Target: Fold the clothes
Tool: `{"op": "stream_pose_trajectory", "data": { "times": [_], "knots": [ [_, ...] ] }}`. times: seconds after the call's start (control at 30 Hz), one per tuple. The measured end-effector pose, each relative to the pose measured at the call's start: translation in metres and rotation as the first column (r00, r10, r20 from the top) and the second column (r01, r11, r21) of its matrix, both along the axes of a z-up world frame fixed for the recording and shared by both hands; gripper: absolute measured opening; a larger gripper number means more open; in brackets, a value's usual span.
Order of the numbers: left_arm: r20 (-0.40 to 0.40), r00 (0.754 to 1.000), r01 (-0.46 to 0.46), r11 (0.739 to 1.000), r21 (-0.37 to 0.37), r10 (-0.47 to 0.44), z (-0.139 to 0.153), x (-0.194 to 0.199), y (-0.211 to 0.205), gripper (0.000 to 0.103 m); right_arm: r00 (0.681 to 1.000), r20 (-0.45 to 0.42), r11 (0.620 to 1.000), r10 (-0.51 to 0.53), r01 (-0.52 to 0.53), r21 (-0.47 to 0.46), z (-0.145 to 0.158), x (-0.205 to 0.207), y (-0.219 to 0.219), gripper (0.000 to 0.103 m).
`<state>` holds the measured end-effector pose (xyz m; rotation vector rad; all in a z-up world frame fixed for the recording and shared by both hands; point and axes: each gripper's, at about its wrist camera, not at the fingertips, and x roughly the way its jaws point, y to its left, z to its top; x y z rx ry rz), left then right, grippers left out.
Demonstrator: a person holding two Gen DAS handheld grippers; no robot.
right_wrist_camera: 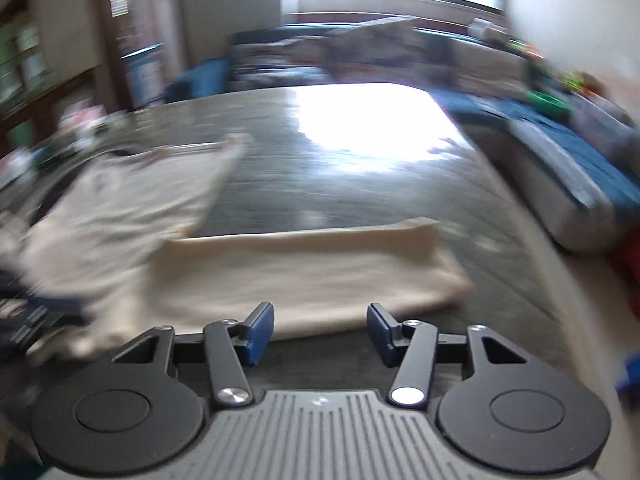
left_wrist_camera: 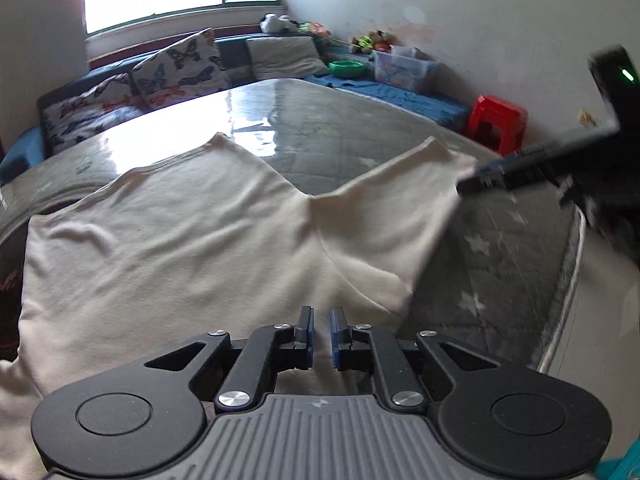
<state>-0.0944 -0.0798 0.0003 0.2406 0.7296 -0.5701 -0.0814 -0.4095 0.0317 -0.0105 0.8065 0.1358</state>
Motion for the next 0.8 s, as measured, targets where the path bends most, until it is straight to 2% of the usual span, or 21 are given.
{"op": "stream_pose_trajectory", "data": {
  "times": [0.2, 0.43, 0.57, 0.63, 0.73, 0.8],
  "knots": [
    [0.013, 0.998, 0.065, 0.998, -0.002, -0.065, 0.006, -0.008, -0.008, 0.010, 0.992, 0.011, 0.991, -0.129, 0.129, 0.019, -0.010, 0.012, -0.029, 0.043],
    [-0.004, 1.000, -0.031, 0.999, -0.043, 0.031, 0.016, 0.011, 0.003, 0.010, 0.961, 0.023, 0.961, -0.274, 0.273, 0.041, -0.021, 0.025, -0.060, 0.033],
    [-0.026, 0.998, -0.065, 0.997, -0.052, 0.064, 0.014, 0.019, 0.008, 0.010, 0.953, 0.051, 0.954, -0.297, 0.295, 0.042, -0.024, 0.025, -0.056, 0.026],
    [-0.030, 0.997, -0.073, 0.996, -0.050, 0.072, 0.012, 0.021, 0.007, 0.010, 0.952, 0.062, 0.954, -0.300, 0.297, 0.044, -0.024, 0.025, -0.054, 0.015],
    [-0.037, 0.997, -0.069, 0.996, -0.053, 0.067, 0.010, 0.022, 0.003, 0.010, 0.952, 0.076, 0.955, -0.295, 0.292, 0.047, -0.023, 0.024, -0.051, 0.006],
    [-0.039, 0.998, -0.060, 0.997, -0.054, 0.058, 0.010, 0.022, 0.000, 0.010, 0.952, 0.088, 0.955, -0.294, 0.291, 0.051, -0.020, 0.024, -0.051, 0.005]
  ]
}}
